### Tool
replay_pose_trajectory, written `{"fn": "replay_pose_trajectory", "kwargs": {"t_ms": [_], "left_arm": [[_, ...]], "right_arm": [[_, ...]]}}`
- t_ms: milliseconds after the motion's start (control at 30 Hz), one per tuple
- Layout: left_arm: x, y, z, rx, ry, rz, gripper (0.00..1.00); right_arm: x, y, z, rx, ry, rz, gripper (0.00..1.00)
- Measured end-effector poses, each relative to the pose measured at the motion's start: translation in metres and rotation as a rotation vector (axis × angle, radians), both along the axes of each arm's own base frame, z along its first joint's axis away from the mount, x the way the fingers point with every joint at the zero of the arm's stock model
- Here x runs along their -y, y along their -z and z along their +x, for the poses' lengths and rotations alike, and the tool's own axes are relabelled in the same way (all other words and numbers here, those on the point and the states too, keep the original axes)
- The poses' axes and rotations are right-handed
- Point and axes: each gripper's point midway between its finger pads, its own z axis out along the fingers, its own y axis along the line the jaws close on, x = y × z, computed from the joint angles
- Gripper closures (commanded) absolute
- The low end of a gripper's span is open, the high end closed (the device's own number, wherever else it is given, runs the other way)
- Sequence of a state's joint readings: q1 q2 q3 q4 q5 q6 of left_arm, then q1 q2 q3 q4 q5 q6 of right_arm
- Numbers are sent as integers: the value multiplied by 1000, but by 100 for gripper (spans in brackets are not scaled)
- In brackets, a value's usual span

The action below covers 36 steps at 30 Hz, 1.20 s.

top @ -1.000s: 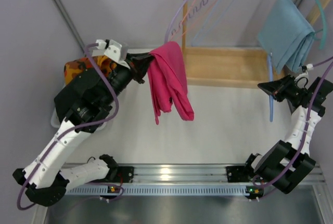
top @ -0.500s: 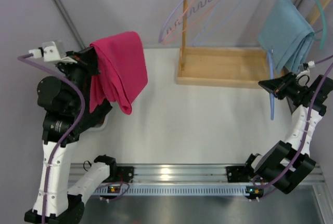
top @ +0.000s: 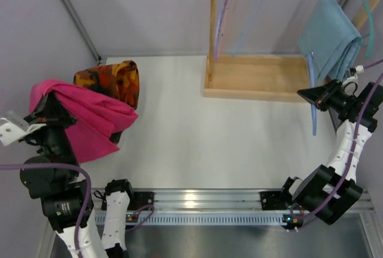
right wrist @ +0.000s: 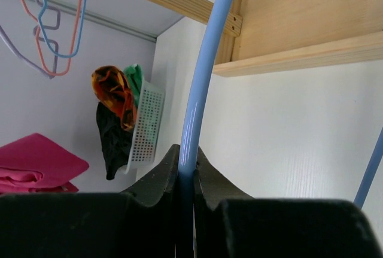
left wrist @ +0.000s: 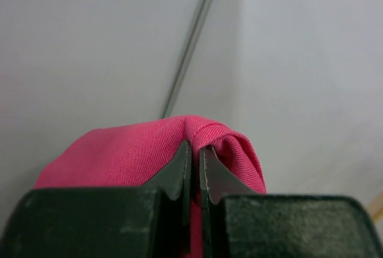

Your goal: Remove the trousers from the hanger

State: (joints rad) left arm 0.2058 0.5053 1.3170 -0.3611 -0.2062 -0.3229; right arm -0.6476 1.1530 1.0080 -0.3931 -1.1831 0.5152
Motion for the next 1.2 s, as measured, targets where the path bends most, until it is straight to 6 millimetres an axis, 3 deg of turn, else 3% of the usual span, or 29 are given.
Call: {"fn": "replay_pose_trajectory", "kwargs": {"t_ms": [200,367,433,533,700,867,1000,1033,1100,1133,1200], "left_arm": [[-29,33,-11,-122,-189,-21,100],[-49,71,14,-276,-262,-1,100],[-58,90,40,-335,-269,24,100],[-69,123,94,-430,-240,60,100],[-79,177,199,-523,-118,82,100],[-72,218,263,-563,-45,93,99],[-66,244,286,-590,-15,95,74],[-65,248,288,-587,-9,97,61],[-63,251,289,-588,5,104,47],[-62,252,289,-588,11,105,28],[-59,254,289,-602,28,116,10]], "right_arm": [[-9,-16,-1,36,-23,-16,100],[-20,-22,-3,48,-46,-21,100],[-24,-26,-6,60,-53,-31,100],[-28,-30,-10,77,-59,-47,100],[-33,-42,-14,109,-62,-73,100],[-43,-55,-14,139,-85,-103,100],[-50,-69,-15,171,-105,-136,100],[-52,-73,-15,178,-109,-143,100],[-55,-82,-15,194,-116,-156,100],[-56,-87,-15,205,-121,-164,100],[-58,-96,-13,219,-130,-179,100]]}}
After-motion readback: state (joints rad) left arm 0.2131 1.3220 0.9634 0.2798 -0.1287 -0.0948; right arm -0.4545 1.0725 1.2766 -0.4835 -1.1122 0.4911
